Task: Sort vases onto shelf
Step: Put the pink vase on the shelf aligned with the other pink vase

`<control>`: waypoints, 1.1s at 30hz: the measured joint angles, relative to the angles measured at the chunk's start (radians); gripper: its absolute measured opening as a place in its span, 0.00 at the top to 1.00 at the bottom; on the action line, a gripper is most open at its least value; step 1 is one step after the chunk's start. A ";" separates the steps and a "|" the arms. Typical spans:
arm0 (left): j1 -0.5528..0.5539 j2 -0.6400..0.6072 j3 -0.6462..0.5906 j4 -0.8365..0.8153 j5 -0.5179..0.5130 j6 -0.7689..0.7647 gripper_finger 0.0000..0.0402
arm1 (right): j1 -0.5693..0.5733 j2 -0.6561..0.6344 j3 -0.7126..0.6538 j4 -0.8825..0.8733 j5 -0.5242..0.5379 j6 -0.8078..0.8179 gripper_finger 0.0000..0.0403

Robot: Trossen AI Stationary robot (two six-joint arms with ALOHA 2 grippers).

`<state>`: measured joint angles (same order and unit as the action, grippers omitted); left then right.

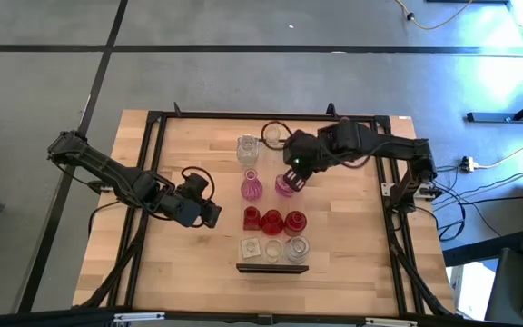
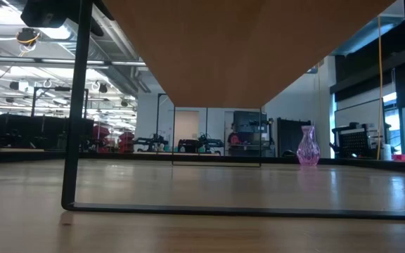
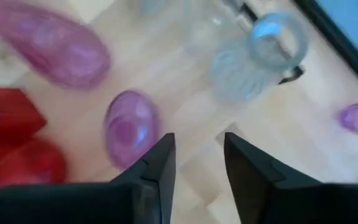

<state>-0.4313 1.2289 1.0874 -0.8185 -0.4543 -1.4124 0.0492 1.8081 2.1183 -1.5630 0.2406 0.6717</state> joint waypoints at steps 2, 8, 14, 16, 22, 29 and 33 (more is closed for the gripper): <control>0.002 0.000 0.000 -0.001 -0.004 0.000 0.67 | 0.021 -0.013 -0.028 0.023 -0.010 0.018 0.73; 0.008 0.000 0.000 -0.003 -0.006 0.000 0.67 | 0.035 -0.018 -0.172 -0.002 0.029 0.100 0.85; 0.008 0.000 0.000 -0.003 -0.001 0.001 0.67 | 0.022 -0.052 -0.308 0.026 -0.011 0.160 0.99; 0.008 0.000 0.000 -0.002 0.000 0.004 0.67 | 0.022 -0.056 -0.332 0.085 -0.036 0.161 0.99; 0.008 0.000 0.000 -0.001 0.001 0.005 0.67 | 0.021 -0.062 -0.334 0.193 -0.099 0.162 0.98; 0.008 0.000 0.000 0.000 0.002 0.005 0.67 | 0.021 -0.062 -0.334 0.272 -0.173 0.158 0.99; 0.008 0.000 0.000 0.000 0.002 0.005 0.67 | 0.021 -0.062 -0.334 0.333 -0.200 0.158 1.00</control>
<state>-0.4232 1.2289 1.0870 -0.8181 -0.4519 -1.4075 0.0700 1.7462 1.7839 -1.2305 0.0406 0.8296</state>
